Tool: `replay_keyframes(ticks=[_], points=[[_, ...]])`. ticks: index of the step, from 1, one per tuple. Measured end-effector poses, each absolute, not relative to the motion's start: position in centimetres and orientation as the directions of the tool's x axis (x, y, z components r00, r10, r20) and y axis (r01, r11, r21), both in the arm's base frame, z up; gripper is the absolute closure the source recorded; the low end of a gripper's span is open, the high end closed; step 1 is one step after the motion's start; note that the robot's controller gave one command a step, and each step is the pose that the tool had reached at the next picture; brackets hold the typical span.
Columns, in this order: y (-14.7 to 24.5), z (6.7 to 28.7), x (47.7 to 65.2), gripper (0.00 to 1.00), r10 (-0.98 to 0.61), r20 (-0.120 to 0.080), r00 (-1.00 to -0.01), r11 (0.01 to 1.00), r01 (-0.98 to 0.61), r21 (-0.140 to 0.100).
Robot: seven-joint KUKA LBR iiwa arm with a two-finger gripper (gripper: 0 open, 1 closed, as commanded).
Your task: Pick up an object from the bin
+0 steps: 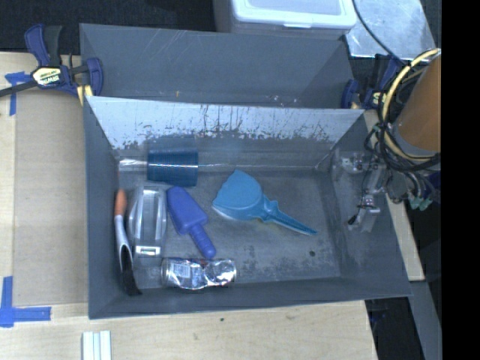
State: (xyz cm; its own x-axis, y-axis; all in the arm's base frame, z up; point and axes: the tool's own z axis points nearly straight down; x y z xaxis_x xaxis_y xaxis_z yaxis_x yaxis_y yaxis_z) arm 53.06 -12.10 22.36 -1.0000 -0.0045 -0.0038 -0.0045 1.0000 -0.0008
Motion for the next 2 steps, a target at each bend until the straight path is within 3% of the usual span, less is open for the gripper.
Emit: replay_keyframes(ticks=[1,2], points=[[-12.1,22.4,53.1,0.00,-0.004,-0.004,-1.000,1.000,-0.004,-0.001],[-12.7,19.9,52.8,0.00,0.081,-0.006,-0.997,0.997,0.081,0.000]])
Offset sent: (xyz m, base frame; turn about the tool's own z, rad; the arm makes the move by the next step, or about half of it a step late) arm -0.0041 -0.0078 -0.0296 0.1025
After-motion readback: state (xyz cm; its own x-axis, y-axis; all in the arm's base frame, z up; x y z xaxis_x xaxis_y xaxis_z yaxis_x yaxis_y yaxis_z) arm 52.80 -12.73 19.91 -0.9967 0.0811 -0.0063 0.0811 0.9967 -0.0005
